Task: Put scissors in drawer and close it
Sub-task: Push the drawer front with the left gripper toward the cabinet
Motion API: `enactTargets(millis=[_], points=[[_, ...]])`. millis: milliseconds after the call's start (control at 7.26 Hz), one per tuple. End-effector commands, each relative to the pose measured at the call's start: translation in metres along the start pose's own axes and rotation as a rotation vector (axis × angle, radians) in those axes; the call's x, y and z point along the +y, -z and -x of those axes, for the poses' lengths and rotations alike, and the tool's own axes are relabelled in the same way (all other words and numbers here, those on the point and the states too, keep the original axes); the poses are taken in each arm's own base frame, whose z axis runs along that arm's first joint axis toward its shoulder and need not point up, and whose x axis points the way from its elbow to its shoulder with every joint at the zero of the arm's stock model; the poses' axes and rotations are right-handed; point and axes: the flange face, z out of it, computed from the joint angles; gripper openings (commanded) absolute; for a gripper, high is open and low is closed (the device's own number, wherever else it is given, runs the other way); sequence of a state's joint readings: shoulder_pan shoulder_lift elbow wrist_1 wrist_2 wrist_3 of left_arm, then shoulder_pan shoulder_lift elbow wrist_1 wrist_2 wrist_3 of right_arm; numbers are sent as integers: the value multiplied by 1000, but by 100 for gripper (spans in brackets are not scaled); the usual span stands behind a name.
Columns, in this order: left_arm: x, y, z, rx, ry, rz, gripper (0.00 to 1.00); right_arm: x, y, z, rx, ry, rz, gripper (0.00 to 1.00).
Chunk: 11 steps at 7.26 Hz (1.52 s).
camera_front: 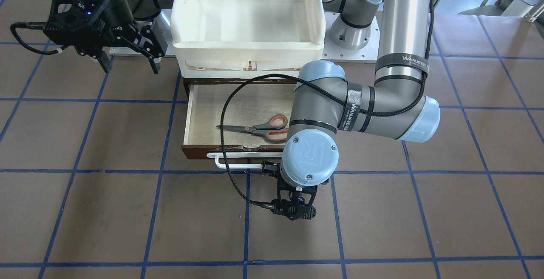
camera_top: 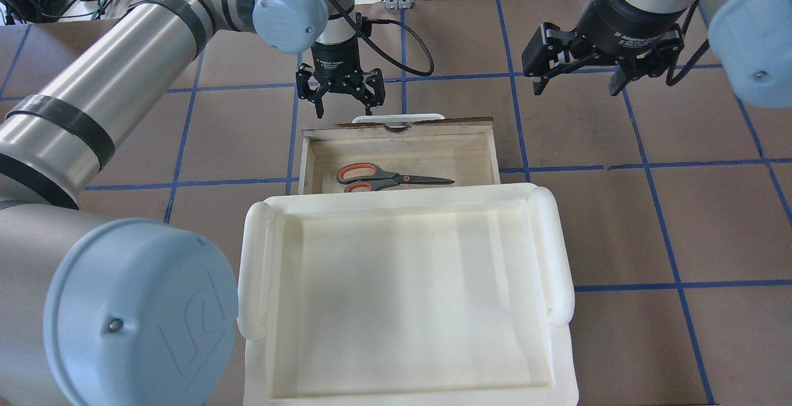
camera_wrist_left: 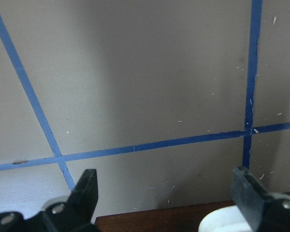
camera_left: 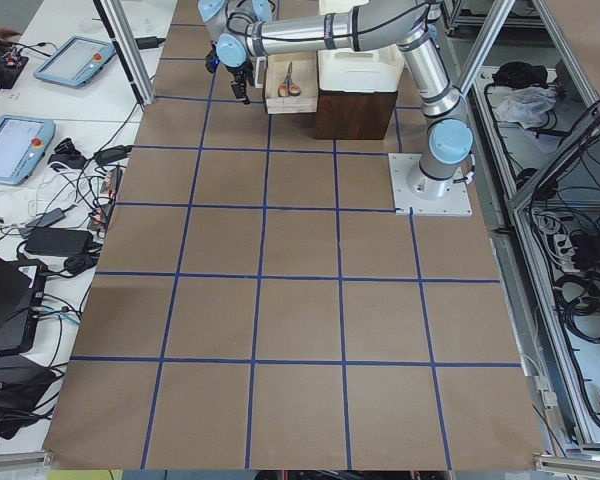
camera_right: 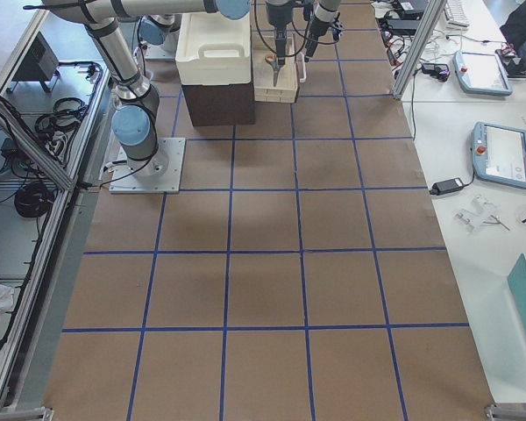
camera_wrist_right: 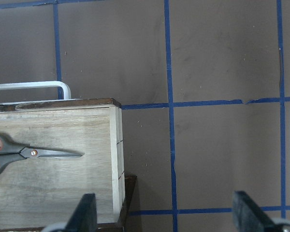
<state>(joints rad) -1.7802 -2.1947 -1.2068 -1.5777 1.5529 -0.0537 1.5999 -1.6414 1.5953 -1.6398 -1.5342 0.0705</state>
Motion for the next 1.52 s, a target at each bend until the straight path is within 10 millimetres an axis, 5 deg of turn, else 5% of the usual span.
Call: enactTargets(millis=[0,1378], points=[[9,7,1,-2,1,15,100,0,0,0,0,0,0,100],[62,10,5,-5,4,84,100,4,5,0,-2,0,-8,100]])
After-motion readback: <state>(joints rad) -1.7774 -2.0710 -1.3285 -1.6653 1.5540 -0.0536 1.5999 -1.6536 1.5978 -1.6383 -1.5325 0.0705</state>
